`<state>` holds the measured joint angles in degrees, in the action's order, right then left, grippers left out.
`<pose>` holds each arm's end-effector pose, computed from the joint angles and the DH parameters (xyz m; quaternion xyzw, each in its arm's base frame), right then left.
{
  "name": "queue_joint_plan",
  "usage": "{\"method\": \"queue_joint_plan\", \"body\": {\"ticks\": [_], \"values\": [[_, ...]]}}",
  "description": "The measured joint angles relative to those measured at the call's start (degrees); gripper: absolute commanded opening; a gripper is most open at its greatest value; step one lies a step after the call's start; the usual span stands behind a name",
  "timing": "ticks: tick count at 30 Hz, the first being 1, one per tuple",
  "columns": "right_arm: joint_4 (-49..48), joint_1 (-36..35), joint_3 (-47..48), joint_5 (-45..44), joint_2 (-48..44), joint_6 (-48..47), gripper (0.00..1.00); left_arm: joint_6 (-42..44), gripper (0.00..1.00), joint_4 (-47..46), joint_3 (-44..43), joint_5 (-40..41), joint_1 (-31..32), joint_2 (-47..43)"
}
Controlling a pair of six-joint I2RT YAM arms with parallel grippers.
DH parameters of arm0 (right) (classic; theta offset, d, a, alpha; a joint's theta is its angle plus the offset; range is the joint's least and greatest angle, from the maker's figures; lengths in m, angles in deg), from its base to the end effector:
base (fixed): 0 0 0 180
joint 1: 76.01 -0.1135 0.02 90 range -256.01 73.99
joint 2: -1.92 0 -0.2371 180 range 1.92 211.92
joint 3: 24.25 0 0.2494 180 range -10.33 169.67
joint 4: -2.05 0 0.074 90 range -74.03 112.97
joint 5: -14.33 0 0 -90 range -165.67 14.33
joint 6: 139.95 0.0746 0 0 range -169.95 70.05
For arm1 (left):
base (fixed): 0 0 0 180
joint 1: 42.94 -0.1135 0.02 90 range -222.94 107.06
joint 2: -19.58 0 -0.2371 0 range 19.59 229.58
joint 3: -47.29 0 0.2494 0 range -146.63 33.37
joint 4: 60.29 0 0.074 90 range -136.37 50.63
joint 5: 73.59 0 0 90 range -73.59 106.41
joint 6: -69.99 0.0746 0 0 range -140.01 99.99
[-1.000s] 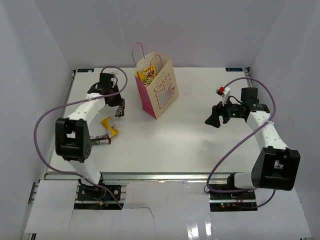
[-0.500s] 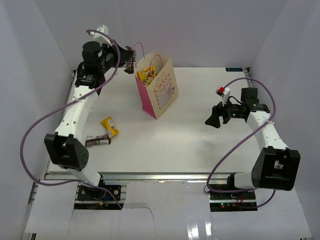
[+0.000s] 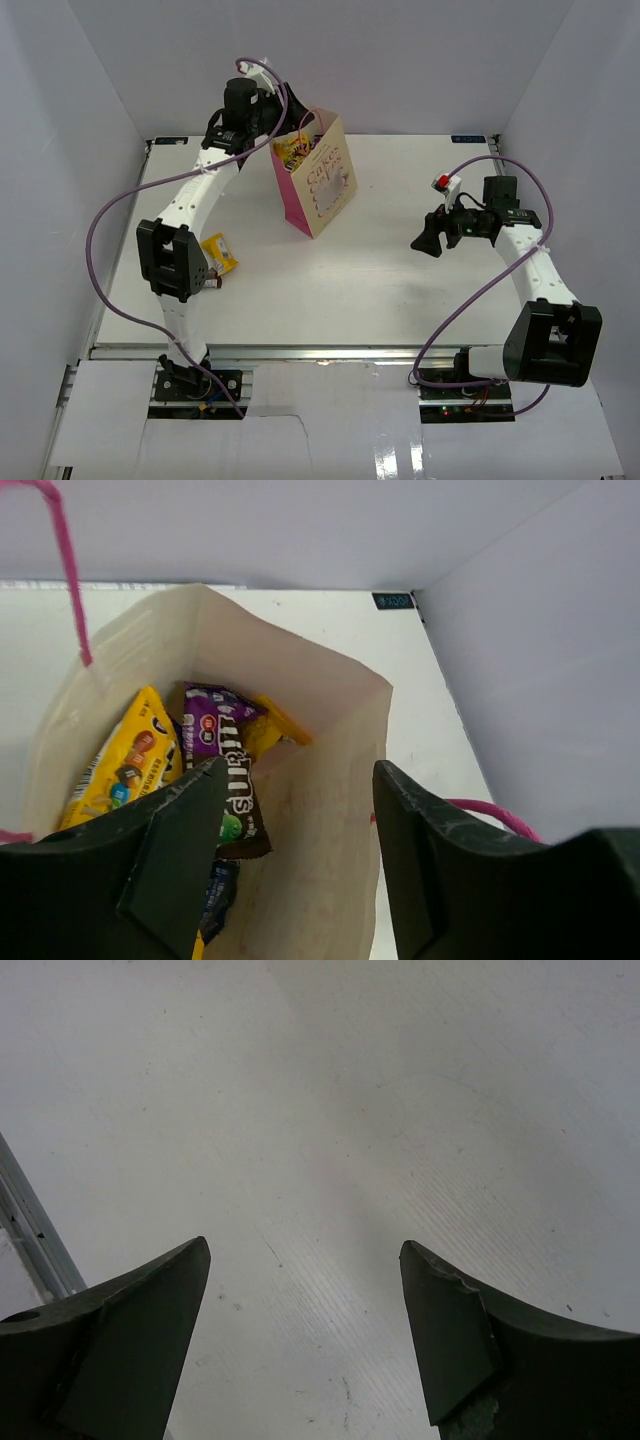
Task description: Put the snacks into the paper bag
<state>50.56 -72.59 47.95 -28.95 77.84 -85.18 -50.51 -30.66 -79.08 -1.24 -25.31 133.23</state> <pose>0.2906 0.0370 0.2284 -0.3615 0.8002 0.2557 0.4045 0.4670 -0.1721 0.3434 0.0018 0.7991 -0.3525 0.4870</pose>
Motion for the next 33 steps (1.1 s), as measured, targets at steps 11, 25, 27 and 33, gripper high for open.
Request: {"method": "queue_joint_plan", "body": {"ticks": [11, 25, 27, 33], "values": [[1.5, 0.0, 0.0, 0.6, 1.5, -1.6, 0.82, 2.4, 0.56, 5.1, 29.4, 18.3, -6.5, -31.9], [1.8, -0.8, 0.0, -0.8, 4.2, -1.6, 0.81, -2.3, 0.71, 15.4, 51.2, 25.9, -14.1, -20.4], [1.9, -1.0, 0.0, -1.1, 4.2, -1.6, 0.81, -2.4, 0.67, 15.4, 51.1, 26.2, -14.1, -19.1], [2.2, -1.8, 0.0, -1.6, 4.2, -1.6, 0.80, -2.5, 0.61, 16.2, 51.1, 27.3, -14.1, -18.0]]}}
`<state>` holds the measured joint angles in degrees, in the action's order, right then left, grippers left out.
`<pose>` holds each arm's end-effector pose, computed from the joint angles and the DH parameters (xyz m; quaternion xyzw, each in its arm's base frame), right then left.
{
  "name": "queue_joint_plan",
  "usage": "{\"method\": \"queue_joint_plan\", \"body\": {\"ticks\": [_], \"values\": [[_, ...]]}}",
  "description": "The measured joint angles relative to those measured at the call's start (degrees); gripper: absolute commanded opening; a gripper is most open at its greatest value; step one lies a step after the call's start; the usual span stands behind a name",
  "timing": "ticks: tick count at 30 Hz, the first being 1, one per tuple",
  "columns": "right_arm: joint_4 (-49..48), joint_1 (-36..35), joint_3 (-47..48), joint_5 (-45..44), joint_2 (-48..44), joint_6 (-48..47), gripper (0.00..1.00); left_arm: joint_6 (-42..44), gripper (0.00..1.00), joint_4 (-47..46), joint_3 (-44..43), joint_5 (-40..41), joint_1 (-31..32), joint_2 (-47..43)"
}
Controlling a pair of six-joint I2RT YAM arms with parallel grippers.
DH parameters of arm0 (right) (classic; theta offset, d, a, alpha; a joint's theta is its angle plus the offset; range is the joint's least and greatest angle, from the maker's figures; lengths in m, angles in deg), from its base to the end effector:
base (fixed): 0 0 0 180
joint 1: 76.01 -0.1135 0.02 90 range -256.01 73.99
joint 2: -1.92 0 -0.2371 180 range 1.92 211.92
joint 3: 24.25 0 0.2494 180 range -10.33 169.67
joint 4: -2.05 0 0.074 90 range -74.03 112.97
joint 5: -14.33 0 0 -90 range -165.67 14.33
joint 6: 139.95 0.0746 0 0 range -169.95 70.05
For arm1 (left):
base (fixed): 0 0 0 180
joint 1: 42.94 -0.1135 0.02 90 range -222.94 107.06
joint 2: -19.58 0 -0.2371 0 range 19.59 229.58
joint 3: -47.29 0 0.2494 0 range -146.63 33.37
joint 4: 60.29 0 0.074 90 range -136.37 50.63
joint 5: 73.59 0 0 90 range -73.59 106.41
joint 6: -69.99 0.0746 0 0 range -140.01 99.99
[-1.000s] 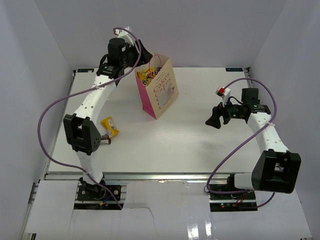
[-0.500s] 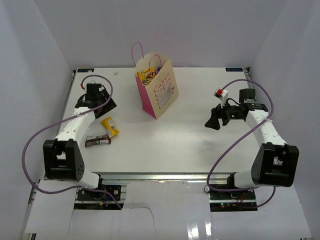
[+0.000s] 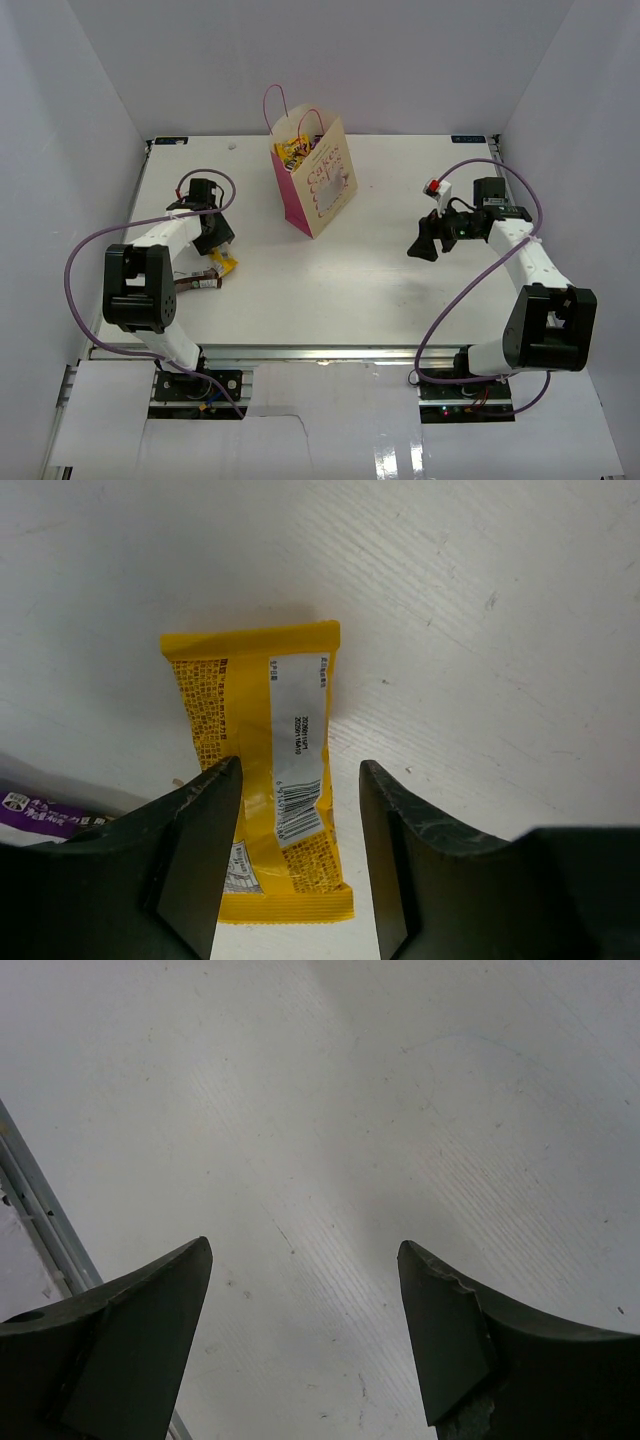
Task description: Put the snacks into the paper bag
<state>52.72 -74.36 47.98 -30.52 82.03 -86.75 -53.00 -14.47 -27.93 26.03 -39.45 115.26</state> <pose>0.2938 0.0444 0.2049 -0.3676 0.8159 0.2665 0.3580 0.3366 -0.0080 0.1272 -0.2650 0.9387 0.0138 0.2202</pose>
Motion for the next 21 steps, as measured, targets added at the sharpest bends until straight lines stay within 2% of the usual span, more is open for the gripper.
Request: {"method": "queue_joint_plan", "body": {"ticks": [11, 15, 19, 20, 21], "values": [[1.8, -4.8, 3.5, -0.2, 1.9, -0.2, 0.80, -0.3, 0.65, 2.8, 0.4, 1.2, 0.0, 0.0], [2.3, -6.4, 4.4, -0.2, 2.1, -0.1, 0.80, -0.2, 0.62, 3.5, 0.9, 1.7, 0.0, 0.4], [2.4, -6.7, 5.3, -0.2, 2.1, -0.2, 0.80, 0.0, 0.43, 4.0, 0.9, 2.3, 0.0, 0.9], [2.6, -6.7, 5.6, -0.1, 2.1, -0.5, 0.80, 0.1, 0.34, 4.0, 0.9, 2.4, 0.0, 1.0], [3.0, -6.9, 5.9, 0.1, 2.1, -1.0, 0.80, 0.1, 0.31, 4.0, 0.9, 2.5, -0.1, 1.1]]}}
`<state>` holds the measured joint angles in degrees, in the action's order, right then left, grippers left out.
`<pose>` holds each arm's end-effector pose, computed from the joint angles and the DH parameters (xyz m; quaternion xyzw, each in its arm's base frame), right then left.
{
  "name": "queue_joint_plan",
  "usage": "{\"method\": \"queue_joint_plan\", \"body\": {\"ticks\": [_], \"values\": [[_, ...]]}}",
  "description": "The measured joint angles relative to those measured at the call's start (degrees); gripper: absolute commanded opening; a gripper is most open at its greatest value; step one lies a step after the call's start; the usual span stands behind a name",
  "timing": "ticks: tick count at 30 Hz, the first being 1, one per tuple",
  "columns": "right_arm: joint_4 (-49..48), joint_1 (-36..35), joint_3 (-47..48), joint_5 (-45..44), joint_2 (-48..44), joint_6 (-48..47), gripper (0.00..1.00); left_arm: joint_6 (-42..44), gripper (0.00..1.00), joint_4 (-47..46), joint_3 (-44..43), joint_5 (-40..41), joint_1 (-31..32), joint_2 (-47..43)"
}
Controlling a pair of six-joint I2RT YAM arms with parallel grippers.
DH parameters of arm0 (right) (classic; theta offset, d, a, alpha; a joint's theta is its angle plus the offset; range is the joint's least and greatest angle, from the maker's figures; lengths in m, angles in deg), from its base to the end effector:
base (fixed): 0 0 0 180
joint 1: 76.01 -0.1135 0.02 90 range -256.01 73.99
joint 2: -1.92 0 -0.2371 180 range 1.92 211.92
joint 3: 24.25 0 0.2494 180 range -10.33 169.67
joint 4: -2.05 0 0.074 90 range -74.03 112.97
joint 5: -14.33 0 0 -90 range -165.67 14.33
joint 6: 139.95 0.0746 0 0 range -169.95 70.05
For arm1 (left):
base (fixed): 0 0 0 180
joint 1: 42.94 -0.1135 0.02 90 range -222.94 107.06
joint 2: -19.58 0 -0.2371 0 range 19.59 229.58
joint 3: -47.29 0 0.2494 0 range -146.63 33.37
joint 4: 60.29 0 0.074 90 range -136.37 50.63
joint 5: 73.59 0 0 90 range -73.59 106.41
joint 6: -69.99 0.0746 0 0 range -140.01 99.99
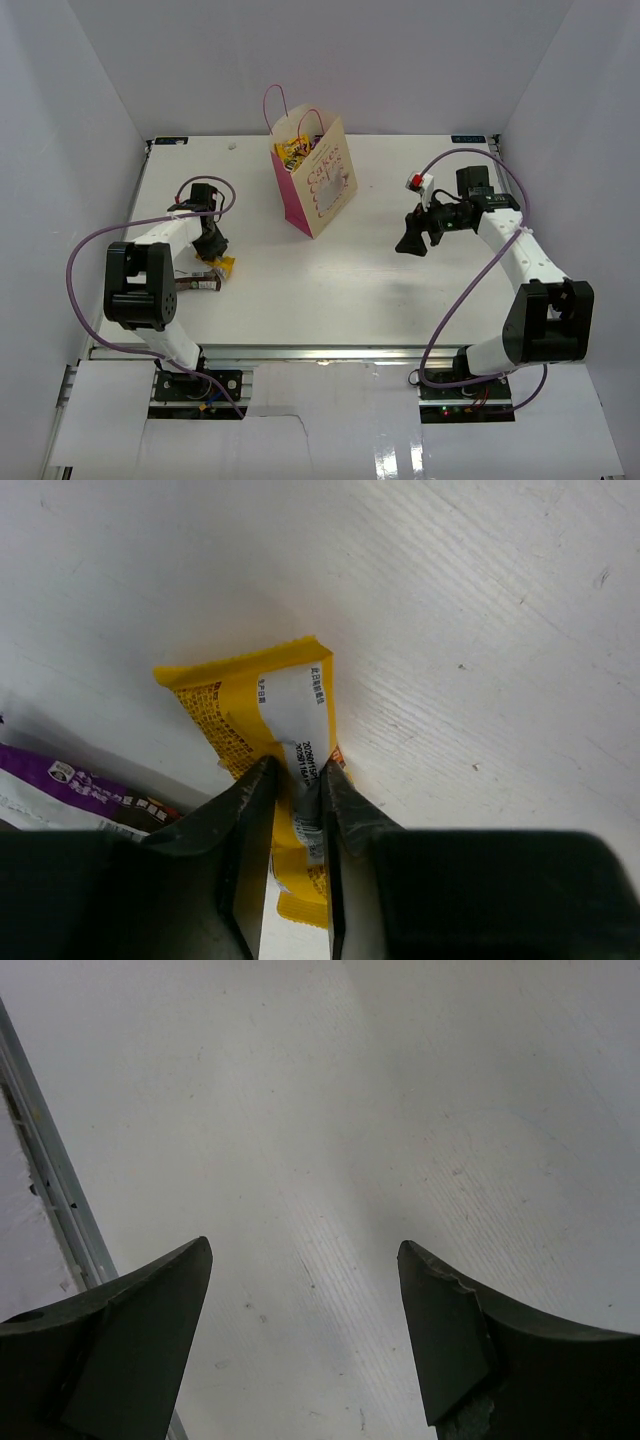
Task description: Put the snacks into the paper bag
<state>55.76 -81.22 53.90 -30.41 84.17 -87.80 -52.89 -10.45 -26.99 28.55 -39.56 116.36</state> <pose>0.2981 0.0804 0.2235 -0.4247 0.7858 0.2829 0.3495 0.3233 -0.0034 0.1135 -0.2659 0.9461 0.0518 0.1776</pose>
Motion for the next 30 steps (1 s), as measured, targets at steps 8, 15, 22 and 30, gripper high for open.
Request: {"method": "queue_joint_plan", "body": {"ticks": [8, 15, 22, 30], "values": [[6.4, -6.7, 3.2, 5.4, -2.2, -12.4, 0.81, 0.7, 0.10, -0.7, 0.0, -2.6, 0.0, -1.0], [-1.4, -25.5, 6.5, -0.5, -2.3, -5.0, 0.80, 0.4, 0.06, -7.3, 4.4, -18.3, 0.0, -9.7], [-18.0, -35.3, 14.8, -10.5, 10.2, 27.2, 0.87, -0.9, 0.04, -18.8, 15.7, -34.4, 0.0, -27.5], [-26.5, -41.7, 21.3, -16.5, 19.9, 53.3, 0.92, -5.6, 0.04, -31.5, 29.9, -49.3, 0.1, -41.0]]}}
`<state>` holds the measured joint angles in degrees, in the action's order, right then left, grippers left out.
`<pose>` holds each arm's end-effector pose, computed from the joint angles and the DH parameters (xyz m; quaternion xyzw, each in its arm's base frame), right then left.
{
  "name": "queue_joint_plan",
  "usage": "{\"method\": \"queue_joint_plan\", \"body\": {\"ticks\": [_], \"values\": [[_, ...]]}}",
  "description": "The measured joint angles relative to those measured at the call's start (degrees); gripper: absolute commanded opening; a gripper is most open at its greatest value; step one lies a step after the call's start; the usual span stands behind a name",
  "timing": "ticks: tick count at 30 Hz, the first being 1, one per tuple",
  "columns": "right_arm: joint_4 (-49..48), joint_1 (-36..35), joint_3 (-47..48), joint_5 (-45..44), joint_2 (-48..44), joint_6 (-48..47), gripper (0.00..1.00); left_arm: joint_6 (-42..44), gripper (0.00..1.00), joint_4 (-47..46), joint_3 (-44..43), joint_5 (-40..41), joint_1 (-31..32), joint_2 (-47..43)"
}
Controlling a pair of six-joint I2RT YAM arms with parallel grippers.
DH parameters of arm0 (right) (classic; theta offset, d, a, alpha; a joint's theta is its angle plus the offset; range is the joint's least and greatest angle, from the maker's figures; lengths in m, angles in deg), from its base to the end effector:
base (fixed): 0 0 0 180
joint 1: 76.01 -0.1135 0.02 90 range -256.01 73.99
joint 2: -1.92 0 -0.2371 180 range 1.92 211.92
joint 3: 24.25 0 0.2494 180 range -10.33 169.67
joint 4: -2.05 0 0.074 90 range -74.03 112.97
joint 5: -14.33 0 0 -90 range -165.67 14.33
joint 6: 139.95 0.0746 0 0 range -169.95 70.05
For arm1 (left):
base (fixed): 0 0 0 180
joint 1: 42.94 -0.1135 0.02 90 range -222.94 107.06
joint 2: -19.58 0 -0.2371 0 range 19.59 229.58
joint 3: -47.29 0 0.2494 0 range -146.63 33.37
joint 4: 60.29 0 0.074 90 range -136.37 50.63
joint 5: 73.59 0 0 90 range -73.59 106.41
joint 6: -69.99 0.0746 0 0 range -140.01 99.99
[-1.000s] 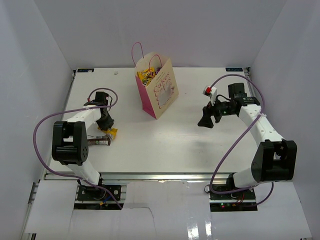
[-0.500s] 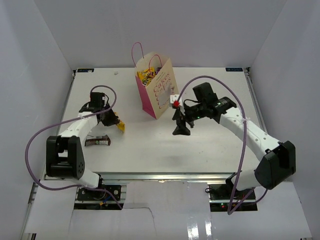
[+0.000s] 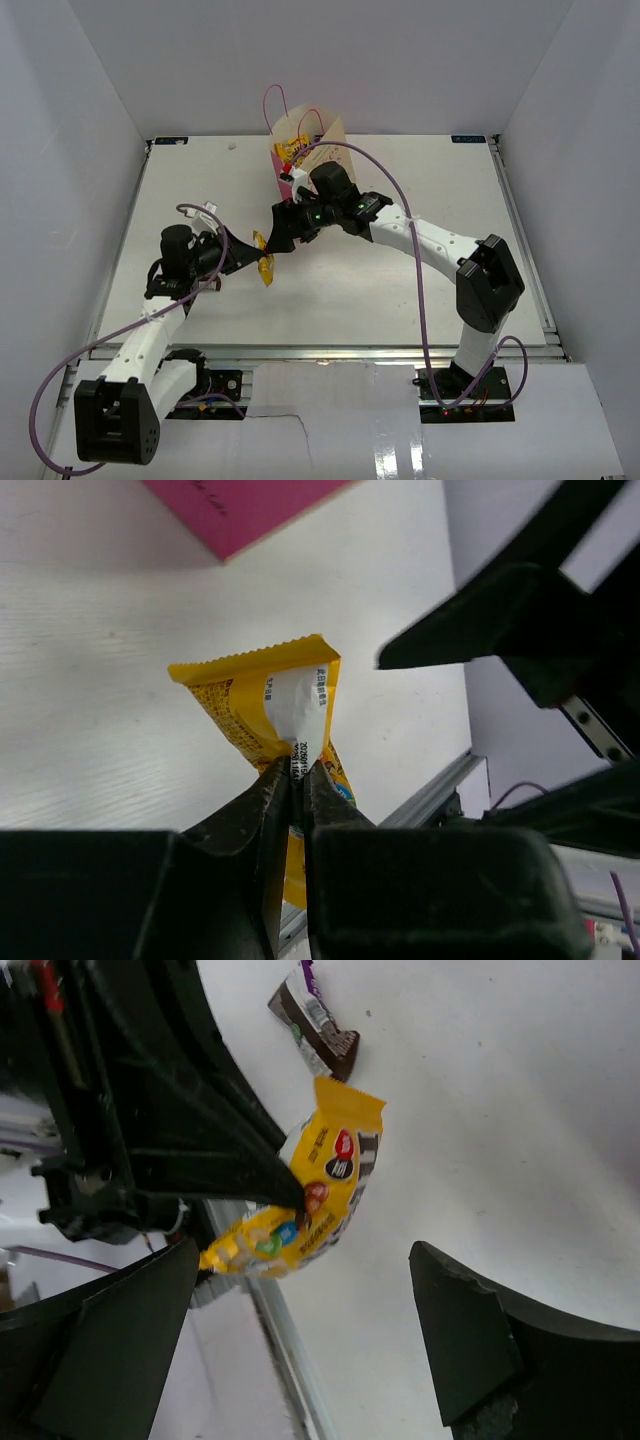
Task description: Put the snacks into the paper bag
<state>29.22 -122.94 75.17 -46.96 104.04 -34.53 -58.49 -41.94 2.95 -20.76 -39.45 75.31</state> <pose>0.2742 0.3458 0.2641 -0.3472 0.7732 0.4348 0.3042 0.2436 -0.0600 0.1940 -0.0939 0.8300 -0.4278 0.3455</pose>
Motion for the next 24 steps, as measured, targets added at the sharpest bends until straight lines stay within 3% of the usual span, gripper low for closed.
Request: {"method": "queue_joint_plan", "body": {"ticks": [8, 15, 18, 21, 22, 24], "values": [[-5.1, -1.1, 0.0, -0.5, 0.5, 13.9, 0.93, -1.0, 0.05, -8.1, 6.1, -9.2, 0.0, -9.3], [-6.4, -2.1, 0.0, -1.9, 0.9, 17.7, 0.82, -1.2, 0.06, -10.0, 6.7, -11.8, 0.0, -10.5], [-6.7, -2.9, -0.1, -2.0, 1.7, 19.0, 0.72, -1.2, 0.06, -10.1, 6.7, -12.0, 0.0, -10.6], [-7.0, -3.4, -0.2, -2.0, 2.3, 19.8, 0.49, -1.4, 0.07, -10.2, 6.7, -12.0, 0.0, -10.9], [-7.0, -3.5, -0.3, -2.2, 2.4, 19.9, 0.34, -1.5, 0.09, -10.2, 6.7, -12.1, 0.0, -11.1], [-7.3, -3.6, -0.3, -1.9, 2.4, 20.0, 0.23, -1.7, 0.14, -10.3, 6.7, -12.1, 0.0, -11.7]]}}
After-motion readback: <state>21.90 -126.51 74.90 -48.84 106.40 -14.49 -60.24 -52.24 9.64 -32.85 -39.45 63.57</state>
